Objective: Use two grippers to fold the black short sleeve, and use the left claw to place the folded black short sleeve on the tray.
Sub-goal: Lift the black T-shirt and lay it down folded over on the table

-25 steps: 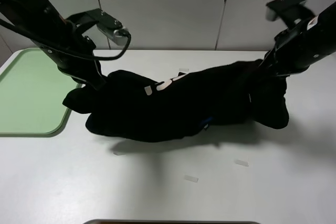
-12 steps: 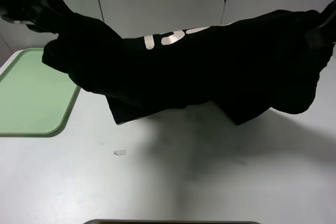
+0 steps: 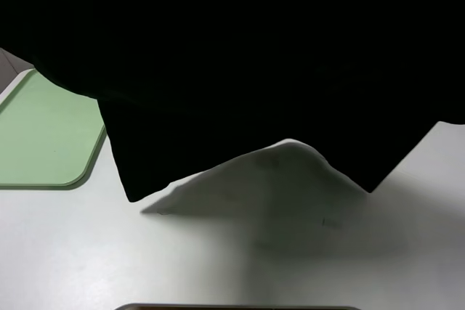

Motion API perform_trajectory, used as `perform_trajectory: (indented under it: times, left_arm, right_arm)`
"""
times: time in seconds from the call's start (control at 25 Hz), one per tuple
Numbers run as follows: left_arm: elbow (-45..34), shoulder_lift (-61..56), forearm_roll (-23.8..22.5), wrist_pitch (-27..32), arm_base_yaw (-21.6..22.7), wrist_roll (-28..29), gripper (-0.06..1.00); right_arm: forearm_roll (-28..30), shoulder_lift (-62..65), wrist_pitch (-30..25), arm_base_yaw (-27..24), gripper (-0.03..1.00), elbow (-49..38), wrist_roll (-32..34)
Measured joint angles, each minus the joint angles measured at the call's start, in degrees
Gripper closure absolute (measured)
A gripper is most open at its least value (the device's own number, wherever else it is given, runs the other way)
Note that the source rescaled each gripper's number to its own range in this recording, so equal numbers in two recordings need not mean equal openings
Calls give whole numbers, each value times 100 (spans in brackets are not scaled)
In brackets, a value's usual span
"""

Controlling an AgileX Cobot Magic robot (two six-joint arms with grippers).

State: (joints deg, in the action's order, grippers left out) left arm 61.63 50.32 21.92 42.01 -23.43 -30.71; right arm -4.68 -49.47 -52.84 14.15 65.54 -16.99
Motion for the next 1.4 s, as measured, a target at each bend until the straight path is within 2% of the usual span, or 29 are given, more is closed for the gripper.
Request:
perform_trajectory:
  times: [0.12, 0.24, 0.4, 0.56, 0.72, 1.04, 1.4]
  left_arm:
    - [199, -166, 156, 41, 0, 0, 94]
    - [354, -172, 163, 5, 0, -33, 94]
    - [367, 183, -343, -20, 0, -80, 94]
    - [367, 1033, -890, -20, 0, -80, 94]
    - [367, 2015, -1442, -52, 0, 76, 94]
    - [367, 3654, -3123, -498, -15, 957, 94]
    - [367, 4301, -4902, -1340, -70, 2319, 94]
  right_arm:
    - [0, 0, -599, 12, 96, 587, 51]
    - [13, 0, -830, 18, 96, 943, 115]
    - [375, -310, -849, 18, 96, 977, 166]
    - [975, -1389, -877, 18, 96, 977, 324]
    - [1392, -2552, -620, 38, 96, 965, 446]
    - [1874, -4605, 152, 63, 96, 965, 591]
    - [2749, -5477, 1258, 83, 96, 965, 1041]
